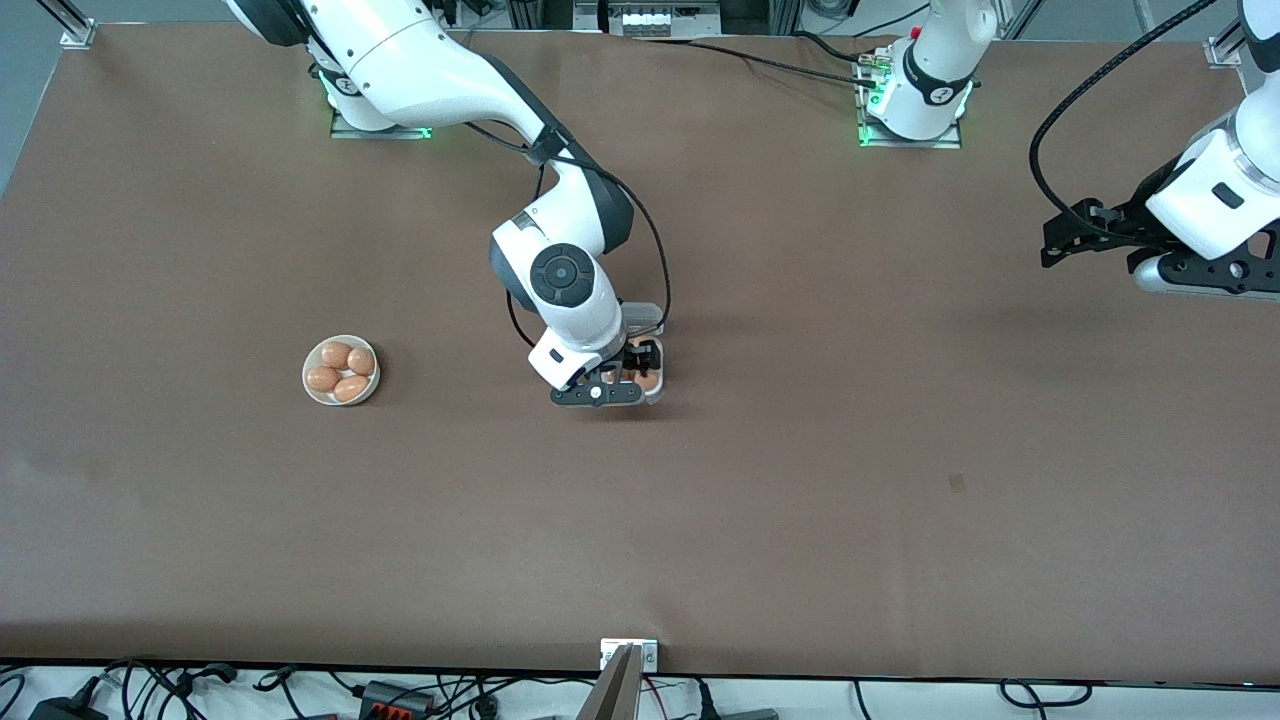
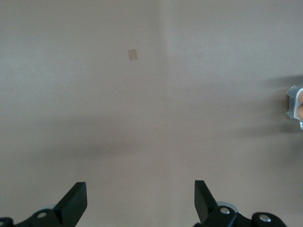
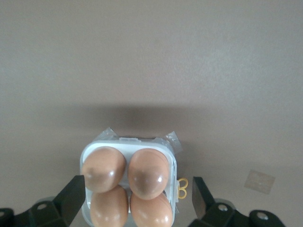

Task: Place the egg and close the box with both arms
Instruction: 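Lower the egg into the empty slot and open the right gripper, then withdraw the right gripper while the left gripper reaches toward the carton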

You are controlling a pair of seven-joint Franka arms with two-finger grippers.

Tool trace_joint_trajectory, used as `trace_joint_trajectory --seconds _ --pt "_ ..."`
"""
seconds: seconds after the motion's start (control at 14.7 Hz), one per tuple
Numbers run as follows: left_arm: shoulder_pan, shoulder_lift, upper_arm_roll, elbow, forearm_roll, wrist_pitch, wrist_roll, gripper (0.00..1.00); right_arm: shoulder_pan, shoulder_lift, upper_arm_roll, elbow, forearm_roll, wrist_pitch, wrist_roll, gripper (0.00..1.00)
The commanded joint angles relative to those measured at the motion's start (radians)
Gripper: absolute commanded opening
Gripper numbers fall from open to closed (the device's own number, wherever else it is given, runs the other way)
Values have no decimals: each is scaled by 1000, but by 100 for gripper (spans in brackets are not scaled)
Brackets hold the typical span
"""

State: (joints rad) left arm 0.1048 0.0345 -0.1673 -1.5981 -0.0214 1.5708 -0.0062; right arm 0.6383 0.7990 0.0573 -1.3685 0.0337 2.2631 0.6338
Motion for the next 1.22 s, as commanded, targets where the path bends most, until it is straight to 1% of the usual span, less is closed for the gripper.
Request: trace_joint_trajectory --seconds 0.0,0.14,0.27,0.48,0.61,0.88,1.02,1.15 --pt "9 -12 -11 4 18 -14 -8 100 -15 -43 -20 38 -17 -90 21 100" --pt "9 -12 -11 4 18 -14 -8 100 -51 -93 -34 78 -18 -231 14 100" --pt "9 -12 -11 4 18 -14 -6 100 -97 -156 -36 95 -35 -367 4 100" --pt "9 -12 -11 4 18 -14 -8 100 -176 -251 -34 95 -46 -476 -29 100" --pt "9 -10 -11 6 17 -15 -9 100 -231 -291 -36 95 -41 -497 -95 100" --pt "9 -5 -11 9 17 -28 -8 100 -322 -351 -37 95 -40 -554 -153 100" --pt "9 -4 -11 9 17 -84 -9 100 -362 -366 -37 97 -40 -582 -181 100" --pt "6 -4 -11 10 11 -107 -8 100 -397 -376 -39 97 -40 -583 -244 100"
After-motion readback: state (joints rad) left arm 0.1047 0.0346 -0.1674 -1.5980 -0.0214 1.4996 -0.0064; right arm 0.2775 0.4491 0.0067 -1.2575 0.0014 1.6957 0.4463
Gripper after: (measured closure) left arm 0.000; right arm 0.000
